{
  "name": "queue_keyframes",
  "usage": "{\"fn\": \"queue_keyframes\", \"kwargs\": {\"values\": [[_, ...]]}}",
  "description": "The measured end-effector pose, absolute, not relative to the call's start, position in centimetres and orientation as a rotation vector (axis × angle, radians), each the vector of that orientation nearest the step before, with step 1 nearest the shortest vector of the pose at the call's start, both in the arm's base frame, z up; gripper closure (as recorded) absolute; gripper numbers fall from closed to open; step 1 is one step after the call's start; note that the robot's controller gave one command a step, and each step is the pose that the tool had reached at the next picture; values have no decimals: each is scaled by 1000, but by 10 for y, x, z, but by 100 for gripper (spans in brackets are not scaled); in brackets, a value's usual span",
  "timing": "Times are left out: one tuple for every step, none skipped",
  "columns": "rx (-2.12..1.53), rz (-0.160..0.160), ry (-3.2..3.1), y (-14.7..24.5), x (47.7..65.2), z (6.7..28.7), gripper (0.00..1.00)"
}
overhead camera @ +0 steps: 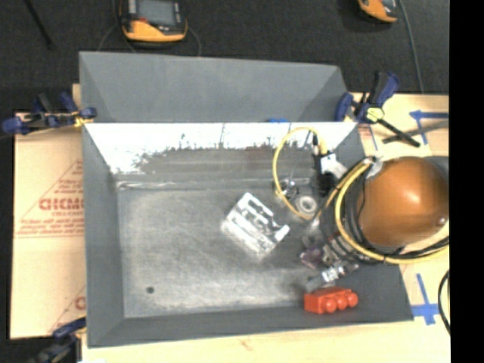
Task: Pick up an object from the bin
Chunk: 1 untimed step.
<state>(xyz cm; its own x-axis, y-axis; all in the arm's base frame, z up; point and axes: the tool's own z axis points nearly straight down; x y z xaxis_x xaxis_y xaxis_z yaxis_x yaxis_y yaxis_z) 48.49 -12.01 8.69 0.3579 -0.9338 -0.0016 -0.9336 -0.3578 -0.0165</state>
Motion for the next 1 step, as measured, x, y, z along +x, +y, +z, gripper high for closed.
{"fn": "queue_keyframes", "kwargs": {"values": [[-2708,13,1564,-138,616,73,0]]}}
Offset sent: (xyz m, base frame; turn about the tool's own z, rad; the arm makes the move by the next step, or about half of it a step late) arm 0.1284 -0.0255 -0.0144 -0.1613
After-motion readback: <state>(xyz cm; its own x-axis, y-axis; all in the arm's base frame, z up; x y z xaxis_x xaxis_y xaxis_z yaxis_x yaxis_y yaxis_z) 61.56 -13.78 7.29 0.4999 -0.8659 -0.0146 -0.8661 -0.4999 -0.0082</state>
